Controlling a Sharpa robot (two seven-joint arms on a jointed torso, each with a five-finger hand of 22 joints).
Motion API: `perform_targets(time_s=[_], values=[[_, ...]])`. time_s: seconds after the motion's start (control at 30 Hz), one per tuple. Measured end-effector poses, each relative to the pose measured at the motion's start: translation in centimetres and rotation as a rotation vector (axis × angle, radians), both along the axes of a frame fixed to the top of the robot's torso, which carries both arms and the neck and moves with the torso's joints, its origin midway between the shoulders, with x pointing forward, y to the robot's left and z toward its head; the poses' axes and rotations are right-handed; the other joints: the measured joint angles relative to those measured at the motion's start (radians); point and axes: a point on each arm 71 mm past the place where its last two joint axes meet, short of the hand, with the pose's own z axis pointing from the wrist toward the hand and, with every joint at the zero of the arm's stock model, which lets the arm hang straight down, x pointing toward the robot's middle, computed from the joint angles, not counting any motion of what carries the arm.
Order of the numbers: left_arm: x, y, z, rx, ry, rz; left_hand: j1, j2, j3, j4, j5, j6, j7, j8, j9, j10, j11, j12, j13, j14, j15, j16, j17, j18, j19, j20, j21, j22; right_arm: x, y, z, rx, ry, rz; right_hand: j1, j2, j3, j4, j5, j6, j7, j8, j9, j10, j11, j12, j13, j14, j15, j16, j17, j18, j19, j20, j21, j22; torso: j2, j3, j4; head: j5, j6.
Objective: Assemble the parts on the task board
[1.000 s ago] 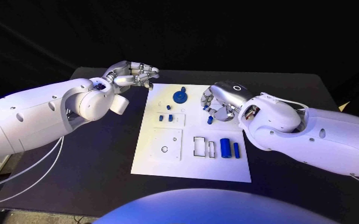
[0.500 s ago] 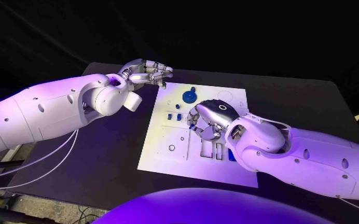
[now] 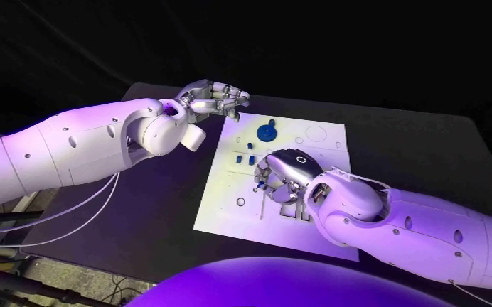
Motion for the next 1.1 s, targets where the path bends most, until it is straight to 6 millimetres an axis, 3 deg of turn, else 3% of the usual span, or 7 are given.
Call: perform_targets(time_s=[0.43, 1.1], values=[[0.0, -0.1, 0.0, -0.002, 0.001, -0.002, 0.0, 0.0, 0.003, 0.003, 0.0, 0.0, 0.0, 0.005, 0.0, -0.004, 0.004, 0.0, -0.001, 0.0, 0.0, 0.0, -0.001, 0.0, 0.0, 0.0, -0.004, -0.001, 0.0, 0.5, -1.0, -0.004, 0.016, 0.006, -0.001, -0.001, 0.003, -0.003, 0.0, -0.002, -0.001, -0.001, 0.0, 0.0, 0.0, -0.001, 0.001, 0.0, 0.0, 0.0, -0.002, 0.0, 0.0, 0.0, 0.0, 0.0, 0.0, 0.0006, 0.0, 0.011, 0.0], [0.0, -0.1, 0.0, -0.001, 0.005, -0.003, -0.004, -0.004, 0.006, 0.0, -0.004, -0.004, 0.004, 0.005, -0.001, -0.003, 0.004, 0.0, -0.002, 0.0, 0.0, 0.0, -0.001, 0.0, 0.0, 0.0, -0.004, -0.002, 0.3, 0.9, -1.6, -0.015, 0.014, 0.011, -0.004, -0.004, 0.003, -0.003, 0.006, -0.002, -0.001, -0.005, -0.001, 0.004, -0.004, -0.008, 0.002, 0.0, 0.0, 0.0, -0.002, 0.0, 0.0, 0.0, 0.0, 0.0, 0.0, 0.0007, 0.0001, 0.012, 0.0]])
